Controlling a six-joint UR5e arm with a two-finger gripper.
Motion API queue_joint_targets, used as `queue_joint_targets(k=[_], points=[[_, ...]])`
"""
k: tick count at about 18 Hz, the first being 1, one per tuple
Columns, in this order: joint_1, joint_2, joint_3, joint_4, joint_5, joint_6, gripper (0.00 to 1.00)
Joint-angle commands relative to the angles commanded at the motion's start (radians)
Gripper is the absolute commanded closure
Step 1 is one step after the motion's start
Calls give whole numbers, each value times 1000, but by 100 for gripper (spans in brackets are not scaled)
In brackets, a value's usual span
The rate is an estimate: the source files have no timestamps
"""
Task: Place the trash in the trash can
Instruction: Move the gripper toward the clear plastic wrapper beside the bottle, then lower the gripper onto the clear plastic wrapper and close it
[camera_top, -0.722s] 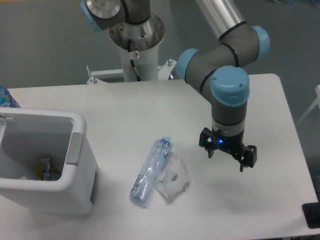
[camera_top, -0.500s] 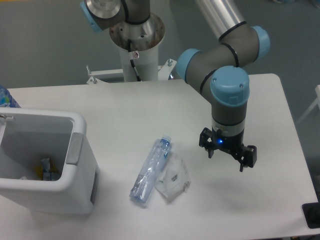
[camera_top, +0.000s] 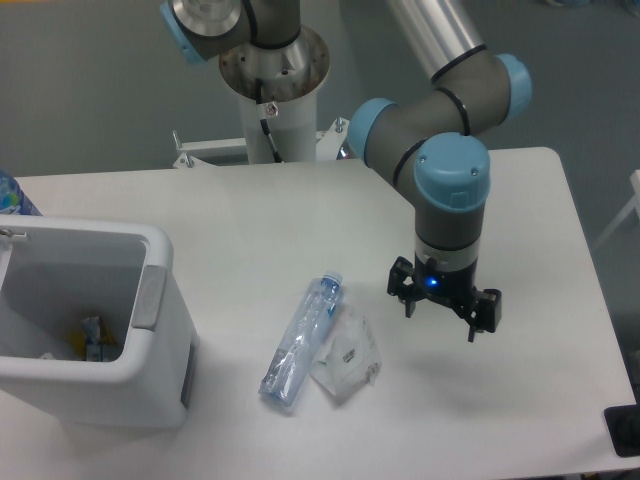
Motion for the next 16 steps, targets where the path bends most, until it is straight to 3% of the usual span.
queue_joint_targets(k=[5,14,16], points=[[-67,-26,-14,0,0,-35,0],[-118,-32,-86,11,6,-48,0],[-120,-43,-83,14,6,-49,22]])
